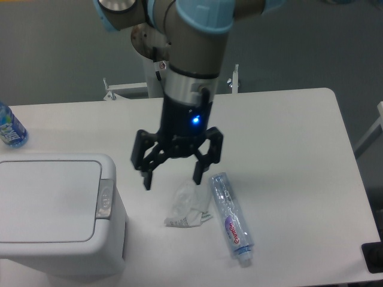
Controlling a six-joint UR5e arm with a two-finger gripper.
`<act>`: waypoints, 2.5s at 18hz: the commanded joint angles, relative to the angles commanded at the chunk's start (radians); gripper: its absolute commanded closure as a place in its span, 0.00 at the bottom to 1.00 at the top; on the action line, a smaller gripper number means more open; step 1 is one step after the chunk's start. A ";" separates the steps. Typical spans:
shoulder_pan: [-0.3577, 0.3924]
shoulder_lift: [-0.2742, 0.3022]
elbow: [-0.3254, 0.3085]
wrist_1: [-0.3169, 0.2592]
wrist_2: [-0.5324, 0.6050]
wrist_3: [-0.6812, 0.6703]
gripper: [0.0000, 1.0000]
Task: Open the trash can
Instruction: 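Move the open gripper down toward the trash can lid's button, then press down on the lid button with the gripper fingertip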
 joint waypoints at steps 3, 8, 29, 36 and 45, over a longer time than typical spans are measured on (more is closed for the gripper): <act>-0.015 -0.015 -0.003 0.003 0.000 0.000 0.00; -0.037 -0.025 -0.011 0.003 0.005 0.000 0.00; -0.065 -0.032 -0.020 0.005 0.006 0.000 0.00; -0.065 -0.040 -0.021 0.006 0.008 0.000 0.00; -0.065 -0.041 -0.031 0.008 0.008 0.003 0.00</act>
